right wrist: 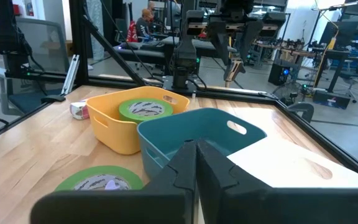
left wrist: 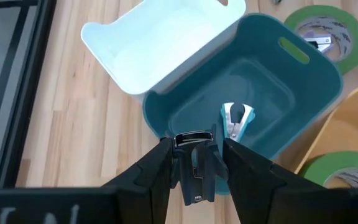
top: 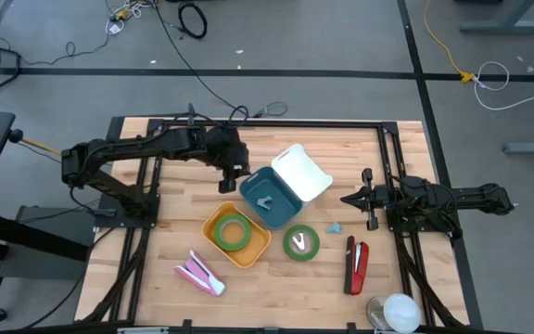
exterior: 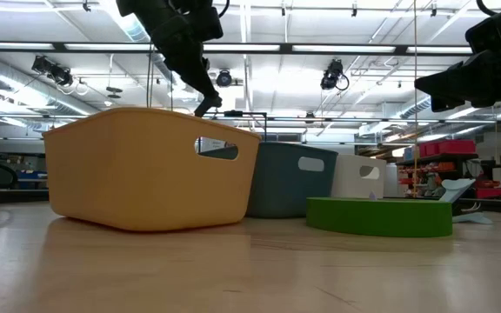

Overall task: Pick and place Stapler, Stapler remover, tape
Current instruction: Put the dark blue staple remover into the blue bin

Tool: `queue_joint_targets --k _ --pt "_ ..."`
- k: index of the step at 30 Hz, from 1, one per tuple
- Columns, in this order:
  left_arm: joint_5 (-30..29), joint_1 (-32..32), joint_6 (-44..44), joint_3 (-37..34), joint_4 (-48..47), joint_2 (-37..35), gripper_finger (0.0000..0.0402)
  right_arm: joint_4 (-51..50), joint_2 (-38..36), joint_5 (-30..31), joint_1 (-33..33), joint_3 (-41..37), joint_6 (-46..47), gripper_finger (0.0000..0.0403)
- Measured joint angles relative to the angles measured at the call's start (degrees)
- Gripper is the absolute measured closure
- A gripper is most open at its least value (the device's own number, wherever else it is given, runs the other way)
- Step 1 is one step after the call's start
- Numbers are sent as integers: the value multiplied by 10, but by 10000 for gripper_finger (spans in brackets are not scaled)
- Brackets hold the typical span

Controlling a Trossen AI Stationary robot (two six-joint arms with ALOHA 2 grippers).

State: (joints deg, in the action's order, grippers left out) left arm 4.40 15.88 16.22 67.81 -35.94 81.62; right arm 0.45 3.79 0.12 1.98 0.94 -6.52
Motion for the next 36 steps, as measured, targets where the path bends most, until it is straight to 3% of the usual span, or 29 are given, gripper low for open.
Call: queue_joint_targets --k 6,16,36 --pt "6 0 0 -1 25 7 259 0 0 0 0 0 0 390" --pt "66 0 -2 -1 102 43 259 0 0 0 0 0 0 390" --pt "71 0 0 -1 124 55 259 0 0 0 0 0 0 390"
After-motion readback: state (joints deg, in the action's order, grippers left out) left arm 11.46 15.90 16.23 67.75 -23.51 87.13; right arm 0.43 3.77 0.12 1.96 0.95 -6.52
